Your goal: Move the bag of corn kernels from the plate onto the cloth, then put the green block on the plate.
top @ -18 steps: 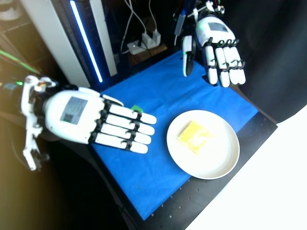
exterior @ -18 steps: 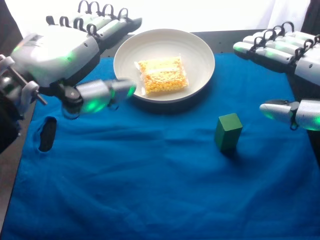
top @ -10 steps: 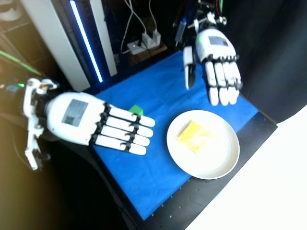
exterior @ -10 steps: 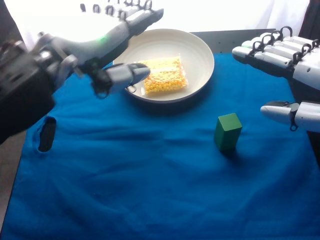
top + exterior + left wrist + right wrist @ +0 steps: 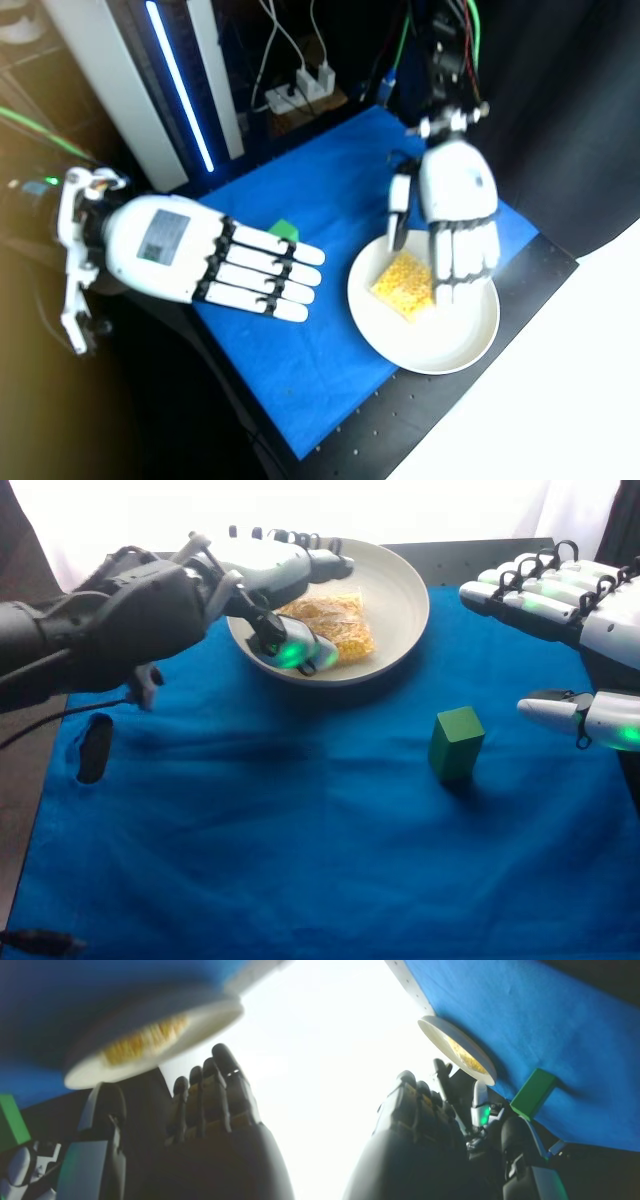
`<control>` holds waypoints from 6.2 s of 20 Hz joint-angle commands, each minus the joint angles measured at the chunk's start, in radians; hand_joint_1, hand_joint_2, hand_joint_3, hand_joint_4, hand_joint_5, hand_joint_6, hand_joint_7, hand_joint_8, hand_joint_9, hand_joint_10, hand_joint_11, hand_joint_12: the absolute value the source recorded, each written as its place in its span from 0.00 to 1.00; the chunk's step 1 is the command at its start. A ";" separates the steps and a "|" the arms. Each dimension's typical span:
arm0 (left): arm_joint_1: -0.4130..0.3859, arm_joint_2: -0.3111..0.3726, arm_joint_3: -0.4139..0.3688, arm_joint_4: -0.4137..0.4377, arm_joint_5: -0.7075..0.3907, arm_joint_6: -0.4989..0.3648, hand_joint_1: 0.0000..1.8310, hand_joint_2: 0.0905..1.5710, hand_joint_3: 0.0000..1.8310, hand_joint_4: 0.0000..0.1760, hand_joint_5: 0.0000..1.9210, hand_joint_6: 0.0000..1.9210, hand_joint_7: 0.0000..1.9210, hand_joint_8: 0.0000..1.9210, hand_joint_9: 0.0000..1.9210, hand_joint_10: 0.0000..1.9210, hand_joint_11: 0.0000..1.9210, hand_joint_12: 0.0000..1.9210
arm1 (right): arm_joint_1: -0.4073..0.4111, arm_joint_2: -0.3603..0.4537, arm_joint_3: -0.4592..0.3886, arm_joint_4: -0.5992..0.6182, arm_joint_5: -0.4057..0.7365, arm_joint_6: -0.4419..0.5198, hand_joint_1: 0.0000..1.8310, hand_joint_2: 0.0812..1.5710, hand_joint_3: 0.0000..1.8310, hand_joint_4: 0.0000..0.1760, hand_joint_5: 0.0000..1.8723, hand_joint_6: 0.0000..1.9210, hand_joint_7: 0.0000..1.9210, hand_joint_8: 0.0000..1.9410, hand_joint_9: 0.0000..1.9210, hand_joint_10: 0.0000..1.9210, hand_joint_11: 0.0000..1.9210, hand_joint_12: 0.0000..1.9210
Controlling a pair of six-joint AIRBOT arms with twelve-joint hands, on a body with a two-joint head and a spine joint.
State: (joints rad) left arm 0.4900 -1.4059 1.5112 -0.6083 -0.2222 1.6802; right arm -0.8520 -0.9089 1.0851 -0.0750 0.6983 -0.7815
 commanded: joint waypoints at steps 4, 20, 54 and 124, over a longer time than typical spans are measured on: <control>0.000 -0.032 0.040 -0.023 -0.048 0.005 0.36 0.75 0.00 0.18 0.03 0.01 0.03 0.00 0.02 0.01 0.00 0.26 | 0.003 -0.001 0.002 0.014 0.118 0.000 0.29 0.85 0.00 0.00 0.00 0.00 0.00 0.00 0.00 0.00 0.00 0.00; 0.013 -0.015 0.022 -0.043 -0.055 0.047 0.69 0.72 0.00 0.00 0.22 0.42 0.13 0.57 0.15 0.67 0.17 0.84 | -0.005 -0.001 0.000 0.014 0.118 0.003 0.35 0.85 0.00 0.00 0.00 0.00 0.00 0.00 0.00 0.00 0.00 0.00; 0.147 0.424 -0.513 0.440 -0.619 -0.298 0.67 0.89 0.00 0.00 0.23 0.87 0.19 0.97 0.27 1.00 0.27 1.00 | -0.032 0.001 -0.018 0.043 0.119 0.006 0.36 0.84 0.00 0.00 0.00 0.00 0.00 0.00 0.00 0.00 0.00 0.00; 0.534 0.474 -0.617 0.225 -0.902 -0.473 0.31 0.77 0.00 0.76 0.00 0.00 0.00 0.00 0.00 0.00 0.00 0.00 | -0.048 -0.184 0.111 -0.080 0.185 0.315 0.65 0.81 0.00 0.00 0.29 0.73 0.42 0.78 0.48 0.74 0.47 0.90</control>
State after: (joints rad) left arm 1.0283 -0.9310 0.8951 -0.4038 -1.0092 1.2110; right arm -0.9146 -1.0924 1.1942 -0.1707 0.7666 -0.4702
